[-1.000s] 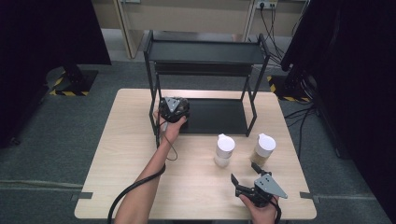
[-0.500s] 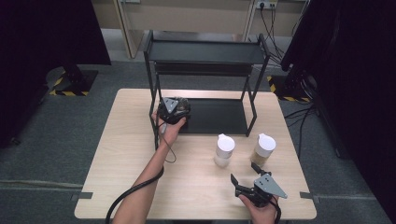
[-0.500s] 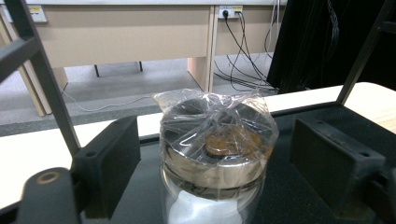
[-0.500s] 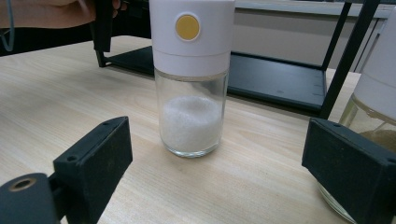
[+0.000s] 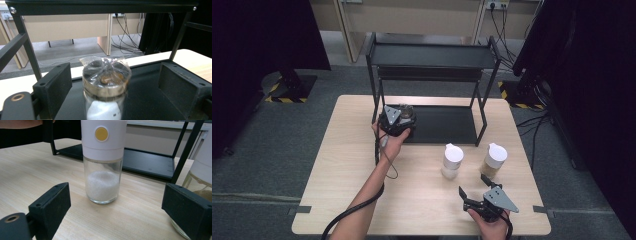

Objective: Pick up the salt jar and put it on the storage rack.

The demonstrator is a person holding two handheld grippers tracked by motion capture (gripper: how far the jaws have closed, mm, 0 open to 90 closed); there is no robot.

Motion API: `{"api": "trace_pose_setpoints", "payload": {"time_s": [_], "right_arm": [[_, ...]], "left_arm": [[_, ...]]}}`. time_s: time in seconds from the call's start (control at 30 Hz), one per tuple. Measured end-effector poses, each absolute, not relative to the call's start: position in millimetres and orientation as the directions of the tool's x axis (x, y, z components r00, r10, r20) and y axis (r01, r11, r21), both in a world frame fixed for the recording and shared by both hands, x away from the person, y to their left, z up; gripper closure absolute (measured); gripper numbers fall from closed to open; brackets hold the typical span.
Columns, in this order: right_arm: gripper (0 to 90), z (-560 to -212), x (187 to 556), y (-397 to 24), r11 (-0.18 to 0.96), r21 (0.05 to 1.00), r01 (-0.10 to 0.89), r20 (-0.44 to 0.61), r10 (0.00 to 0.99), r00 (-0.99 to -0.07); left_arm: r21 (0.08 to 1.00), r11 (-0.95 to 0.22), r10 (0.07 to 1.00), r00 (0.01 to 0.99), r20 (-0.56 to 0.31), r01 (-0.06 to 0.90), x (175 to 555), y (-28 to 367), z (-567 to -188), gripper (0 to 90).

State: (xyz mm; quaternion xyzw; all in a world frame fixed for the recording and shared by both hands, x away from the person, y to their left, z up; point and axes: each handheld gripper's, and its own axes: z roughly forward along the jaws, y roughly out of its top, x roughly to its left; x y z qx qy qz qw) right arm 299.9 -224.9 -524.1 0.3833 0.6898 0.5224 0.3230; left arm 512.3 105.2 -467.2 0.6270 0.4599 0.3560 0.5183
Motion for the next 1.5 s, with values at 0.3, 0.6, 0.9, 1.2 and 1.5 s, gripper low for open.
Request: {"api": "trace_pose_setpoints", "payload": {"time_s": [0.3,0.6,0.9,1.2,1.5], "right_arm": [[8.6,-524.1,300.0,-224.7,0.163,0.968,0.192,-0.048,0.867,-0.496],[8.6,-524.1,299.8,-224.6,0.162,0.968,0.191,-0.047,0.868,-0.495],[8.6,-524.1,299.8,-224.4,0.163,0.968,0.192,-0.048,0.868,-0.494],[8.6,-524.1,299.7,-224.5,0.162,0.968,0.191,-0.048,0.869,-0.493],[8.6,-524.1,299.7,-224.6,0.162,0.968,0.191,-0.048,0.868,-0.494]], "left_arm": [[0.981,-0.042,0.941,0.336,-0.025,0.191,496.5,106.5,-464.8,10.2],[0.981,-0.044,0.940,0.342,-0.023,0.187,480.8,108.0,-463.5,9.0],[0.982,-0.049,0.934,0.356,-0.018,0.180,466.1,110.2,-464.5,8.0],[0.982,-0.058,0.931,0.365,-0.012,0.179,455.7,111.7,-467.8,7.4],[0.982,-0.057,0.928,0.372,-0.015,0.182,445.7,113.4,-472.7,7.1]]}}
